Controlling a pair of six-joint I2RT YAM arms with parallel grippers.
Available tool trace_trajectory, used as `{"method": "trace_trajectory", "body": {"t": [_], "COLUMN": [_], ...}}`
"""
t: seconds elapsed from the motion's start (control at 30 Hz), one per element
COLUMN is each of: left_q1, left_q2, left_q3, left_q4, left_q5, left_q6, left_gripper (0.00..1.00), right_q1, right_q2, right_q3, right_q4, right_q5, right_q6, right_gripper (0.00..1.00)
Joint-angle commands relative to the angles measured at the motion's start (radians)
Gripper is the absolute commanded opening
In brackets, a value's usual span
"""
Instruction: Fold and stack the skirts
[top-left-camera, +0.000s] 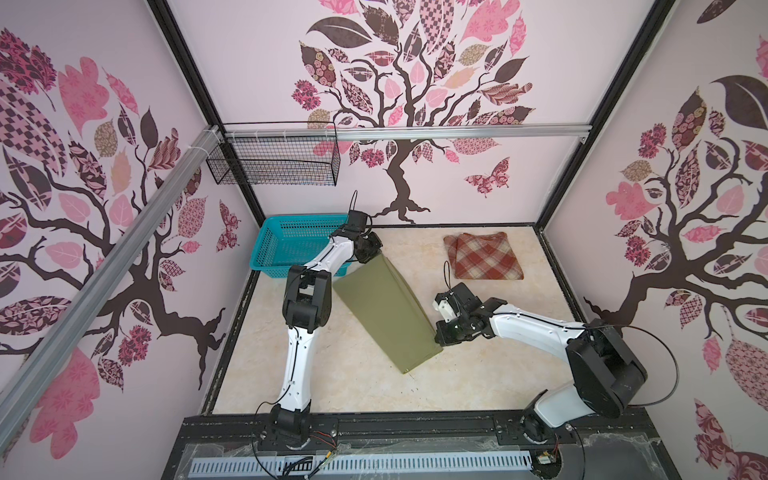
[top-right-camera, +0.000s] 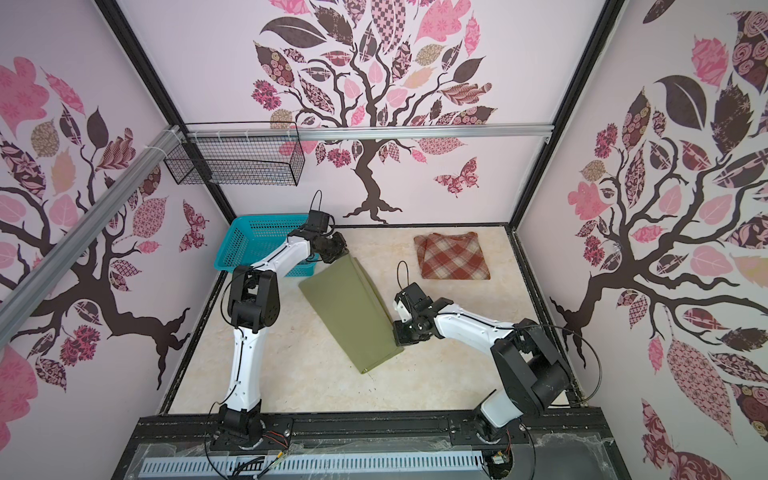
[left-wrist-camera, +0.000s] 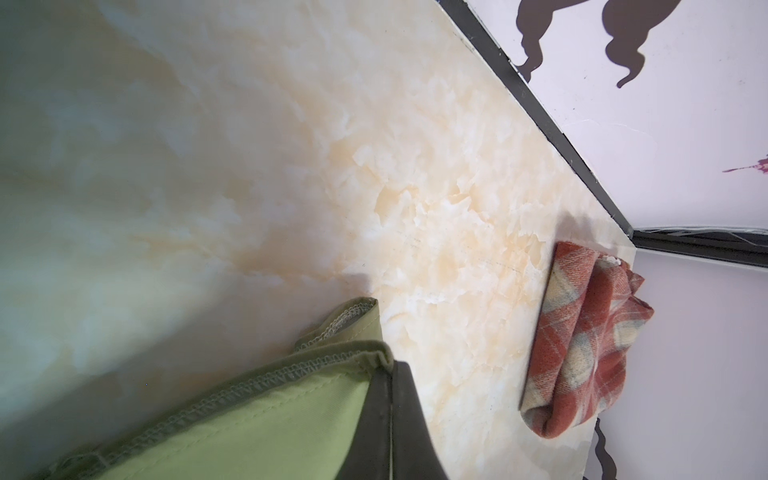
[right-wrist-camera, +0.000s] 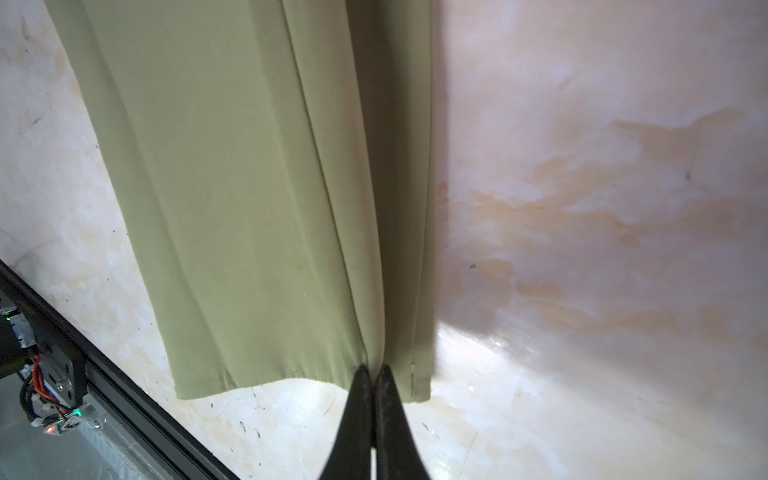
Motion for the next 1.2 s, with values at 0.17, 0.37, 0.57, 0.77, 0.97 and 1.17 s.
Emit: {"method": "trace_trajectory", "body": {"t": [0.17, 0.37, 0.57, 0.77, 0.97, 1.17], "left_q1": [0.008, 0.009, 0.007, 0.008, 0.009, 0.008], "left_q2": [0.044, 0.038, 0.025, -0.03, -0.126, -0.226], "left_q3": [0.028, 0.027, 0.017, -0.024, -0.112, -0.185], "left_q4": [0.004, 0.004, 0.013, 0.068, 0.146, 0.127], "left_q5": [-0.012, -0.017, -0.022, -0.016, 0.015, 0.064], "left_q6": [0.001, 0.004, 0.001, 0.001, 0.0, 0.02], "left_gripper": [0.0, 0.0, 0.11, 0.29, 0.29, 0.24], "right_q1": [-0.005, -0.005, -0.005, -0.006, -0.004, 0.002], "right_q2": [0.022, 0.02, 0.005, -0.043, -0.109, -0.155], "right_q3": [0.012, 0.015, 0.008, 0.013, 0.047, 0.045], "right_q4": [-0.042, -0.05, -0.048, -0.065, -0.093, -0.055], "right_q5": [0.013, -0.01, -0.004, 0.018, 0.063, 0.037], "right_q6": [0.007, 0.004, 0.01, 0.018, 0.012, 0.024], "right_gripper": [0.01, 0.02, 0.24, 0.43, 0.46, 0.32]}}
